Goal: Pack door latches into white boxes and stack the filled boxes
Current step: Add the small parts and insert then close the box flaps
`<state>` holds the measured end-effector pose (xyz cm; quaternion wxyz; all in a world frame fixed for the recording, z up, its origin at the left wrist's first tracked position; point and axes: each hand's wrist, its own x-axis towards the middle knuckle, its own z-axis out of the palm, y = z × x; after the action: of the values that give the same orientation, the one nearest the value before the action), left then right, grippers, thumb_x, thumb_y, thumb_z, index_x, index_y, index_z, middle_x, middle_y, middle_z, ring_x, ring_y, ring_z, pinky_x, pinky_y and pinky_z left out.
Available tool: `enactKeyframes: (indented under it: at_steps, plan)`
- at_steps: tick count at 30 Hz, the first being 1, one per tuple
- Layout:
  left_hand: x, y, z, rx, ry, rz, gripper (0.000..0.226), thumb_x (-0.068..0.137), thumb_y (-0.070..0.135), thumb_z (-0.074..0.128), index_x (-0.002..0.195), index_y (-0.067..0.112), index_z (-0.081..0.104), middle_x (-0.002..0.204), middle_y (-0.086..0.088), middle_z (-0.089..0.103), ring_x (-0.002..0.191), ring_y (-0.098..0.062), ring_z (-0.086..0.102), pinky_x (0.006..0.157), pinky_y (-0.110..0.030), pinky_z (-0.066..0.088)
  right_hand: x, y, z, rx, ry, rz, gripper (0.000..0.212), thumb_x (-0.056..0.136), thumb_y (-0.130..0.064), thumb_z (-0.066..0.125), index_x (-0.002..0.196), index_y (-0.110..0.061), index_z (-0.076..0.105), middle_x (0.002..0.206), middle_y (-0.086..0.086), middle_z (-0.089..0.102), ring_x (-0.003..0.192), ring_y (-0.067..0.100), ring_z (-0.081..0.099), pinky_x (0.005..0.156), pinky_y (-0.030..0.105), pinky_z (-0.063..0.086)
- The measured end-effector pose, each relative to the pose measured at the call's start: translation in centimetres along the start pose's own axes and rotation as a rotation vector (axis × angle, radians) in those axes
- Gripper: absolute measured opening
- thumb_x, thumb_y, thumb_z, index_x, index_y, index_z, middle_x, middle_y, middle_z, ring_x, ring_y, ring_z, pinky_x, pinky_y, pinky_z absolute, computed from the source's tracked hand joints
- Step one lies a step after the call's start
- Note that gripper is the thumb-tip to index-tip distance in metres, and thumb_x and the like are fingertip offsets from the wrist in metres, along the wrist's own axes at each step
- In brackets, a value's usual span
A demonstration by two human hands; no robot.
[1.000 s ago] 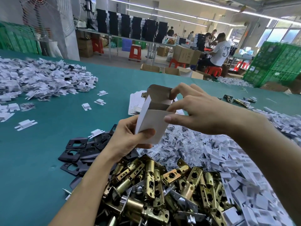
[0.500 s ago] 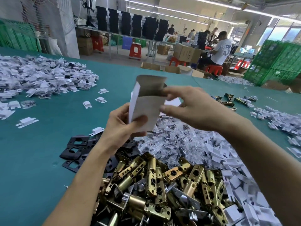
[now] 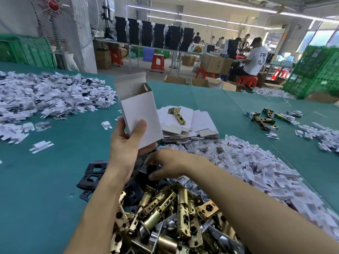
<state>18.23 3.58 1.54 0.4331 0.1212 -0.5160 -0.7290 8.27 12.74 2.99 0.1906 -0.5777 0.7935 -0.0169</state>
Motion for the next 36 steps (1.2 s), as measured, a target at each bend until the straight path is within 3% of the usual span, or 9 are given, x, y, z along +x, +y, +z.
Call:
enactKeyframes:
  at_steps: [6, 12, 17, 18, 21, 24, 28, 32, 36]
  plan:
    - [-0.2, 0.4, -0.4, 0.089, -0.004, -0.018, 0.029, 0.076, 0.065, 0.071, 0.096, 0.049, 0.058, 0.105, 0.007, 0.07, 0.092, -0.031, 0.074, 0.056, -0.045, 0.061, 1.0, -0.5, 1.7, -0.175, 0.095, 0.018, 0.044, 0.092, -0.036, 0.064, 0.131, -0.016, 0.059, 0.124, 0.011, 0.06, 0.109, 0.031, 0.06, 0.091, 0.042, 0.053]
    - [-0.2, 0.5, 0.2, 0.008, 0.007, -0.066, 0.027, 0.062, 0.039, 0.088, 0.085, 0.031, 0.075, 0.09, 0.004, 0.076, 0.077, -0.023, 0.074, 0.06, -0.034, 0.061, 0.0, 0.9, 0.6, 0.058, 0.25, 0.035, 0.03, 0.089, -0.009, 0.063, 0.117, -0.021, 0.07, 0.113, 0.011, 0.069, 0.101, 0.028, 0.065, 0.09, 0.04, 0.054]
    - [0.0, 0.1, -0.4, 0.024, -0.012, -0.121, 0.041, 0.041, 0.027, 0.092, 0.079, 0.016, 0.078, 0.094, -0.004, 0.078, 0.086, -0.027, 0.076, 0.066, -0.031, 0.061, -3.3, 3.9, -1.7, 0.351, 0.479, 0.164, 0.021, 0.094, -0.007, 0.061, 0.112, -0.012, 0.072, 0.1, 0.008, 0.074, 0.057, 0.006, 0.059, 0.05, 0.014, 0.048]
    - [0.0, -0.1, -0.5, 0.045, -0.024, -0.144, 0.045, 0.039, 0.025, 0.092, 0.08, 0.015, 0.078, 0.095, -0.006, 0.078, 0.087, -0.029, 0.075, 0.066, -0.03, 0.061, -4.2, 4.6, -2.3, 0.393, 0.556, 0.199, 0.022, 0.095, -0.007, 0.06, 0.113, -0.013, 0.072, 0.098, 0.007, 0.074, 0.058, 0.006, 0.06, 0.05, 0.014, 0.048]
    - [-0.2, -1.1, -0.4, 0.1, -0.07, -0.24, 0.059, 0.032, 0.023, 0.093, 0.088, 0.014, 0.077, 0.096, -0.009, 0.078, 0.092, -0.029, 0.075, 0.07, -0.028, 0.061, -7.2, 5.4, -4.1, 0.57, 0.835, 0.197, 0.025, 0.095, -0.004, 0.06, 0.114, -0.016, 0.071, 0.097, 0.008, 0.074, 0.075, 0.016, 0.069, 0.074, 0.03, 0.058]
    - [-0.4, -1.7, -0.1, 0.086, -0.103, -0.332, 0.071, 0.03, 0.019, 0.093, 0.098, 0.011, 0.074, 0.101, -0.009, 0.077, 0.098, -0.028, 0.074, 0.075, -0.029, 0.061, -9.8, 4.0, -5.7, 0.69, 0.983, -0.074, 0.028, 0.094, 0.002, 0.06, 0.109, -0.021, 0.067, 0.095, -0.001, 0.072, 0.076, 0.006, 0.07, 0.067, 0.019, 0.054]
    - [-0.9, -1.7, 0.6, 0.121, -0.177, -0.344, 0.049, 0.031, 0.019, 0.093, 0.078, 0.017, 0.081, 0.092, -0.008, 0.078, 0.088, -0.026, 0.076, 0.068, -0.025, 0.06, -11.5, 1.7, -6.9, 0.512, 0.996, -0.326, 0.028, 0.093, -0.002, 0.062, 0.108, -0.026, 0.065, 0.101, -0.006, 0.072, 0.089, 0.011, 0.07, 0.077, 0.024, 0.057]
    - [-1.3, -1.0, 1.3, 0.323, -0.211, -0.221, 0.044, 0.04, 0.019, 0.096, 0.081, 0.026, 0.082, 0.086, -0.003, 0.078, 0.078, -0.016, 0.074, 0.069, -0.03, 0.061, -10.5, 1.2, -6.6, 0.404, 0.88, -0.226, 0.013, 0.095, -0.007, 0.062, 0.102, -0.015, 0.07, 0.097, -0.001, 0.07, 0.092, 0.008, 0.067, 0.083, 0.028, 0.056]
    - [-1.5, -0.7, 1.5, 0.396, -0.211, -0.157, 0.046, 0.048, 0.01, 0.095, 0.09, 0.021, 0.081, 0.09, -0.004, 0.078, 0.089, -0.029, 0.073, 0.08, -0.044, 0.059, -9.6, 1.4, -6.2, 0.477, 0.945, -0.172, 0.011, 0.098, -0.009, 0.058, 0.101, -0.016, 0.066, 0.091, -0.009, 0.07, 0.084, 0.002, 0.065, 0.078, 0.024, 0.053]
